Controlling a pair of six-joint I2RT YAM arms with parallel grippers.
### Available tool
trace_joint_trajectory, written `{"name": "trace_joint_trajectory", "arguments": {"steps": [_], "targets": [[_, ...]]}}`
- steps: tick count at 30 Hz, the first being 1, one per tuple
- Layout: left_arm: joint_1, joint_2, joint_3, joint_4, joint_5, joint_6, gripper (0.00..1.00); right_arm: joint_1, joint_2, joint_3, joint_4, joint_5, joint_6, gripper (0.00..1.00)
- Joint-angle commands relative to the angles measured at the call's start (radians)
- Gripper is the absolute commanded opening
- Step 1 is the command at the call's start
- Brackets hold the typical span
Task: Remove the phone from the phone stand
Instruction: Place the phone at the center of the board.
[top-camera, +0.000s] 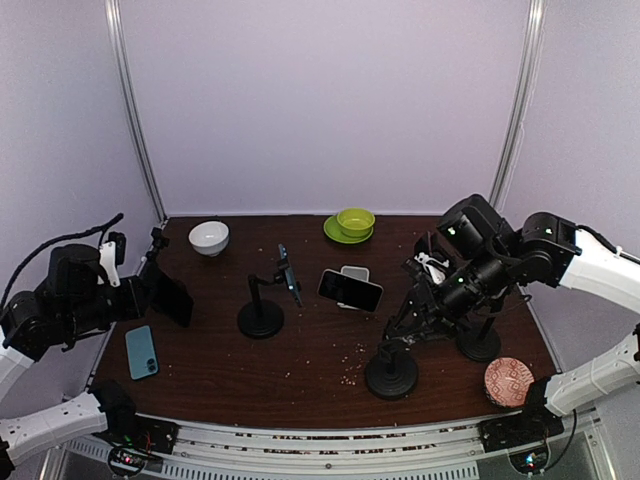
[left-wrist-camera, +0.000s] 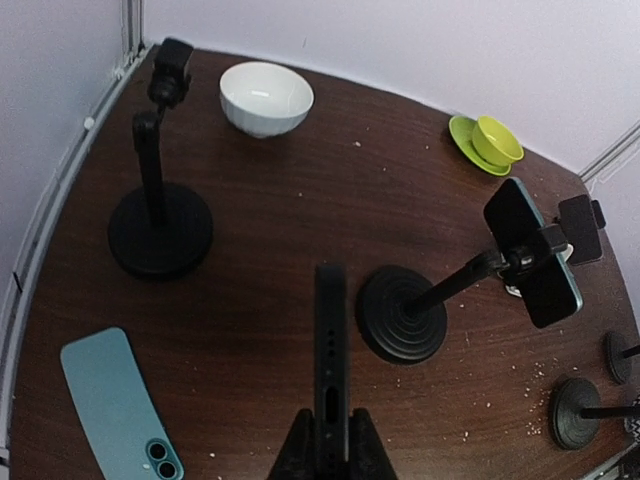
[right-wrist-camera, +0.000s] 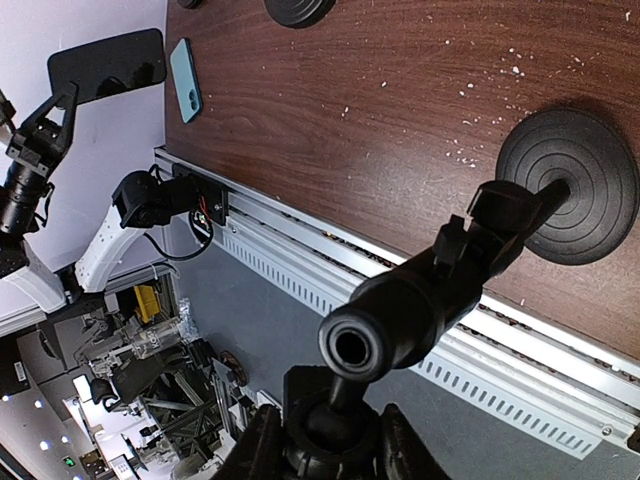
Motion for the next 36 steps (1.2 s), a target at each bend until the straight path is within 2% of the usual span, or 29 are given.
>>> {"name": "trace_joint_trajectory", "arguments": {"steps": [1,6,13,20,25,33,36], "targets": [[0.106,-0.03,-0.074,0.189,0.211,-0.117,0.0,0.004,-0.033,0.023,-0.001,-0.015,-0.003,0.0],[0.267,-0.039,-0.194,0.283,0.384,-0.201,0.0,0.005,-0.074,0.001,0.0,0.001,0.017,0.0],[0.326,-0.073,-0.39,0.458,0.433,-0.335,0.0,0.005,-0.144,-0.046,0.01,0.027,0.066,0.0],[0.327,-0.091,-0.485,0.506,0.357,-0.407,0.0,0.004,-0.182,-0.052,0.001,0.036,0.083,0.0],[0.327,-0.068,-0.562,0.542,0.357,-0.431,0.0,0.005,-0.193,-0.063,-0.002,0.022,0.087,0.0],[0.327,-0.123,-0.617,0.462,0.291,-0.454,0.0,0.005,-0.144,-0.03,-0.013,-0.003,0.062,0.0],[0.327,-0.137,-0.631,0.422,0.266,-0.471,0.11,0.005,-0.127,-0.021,-0.011,-0.011,0.056,0.0]]}}
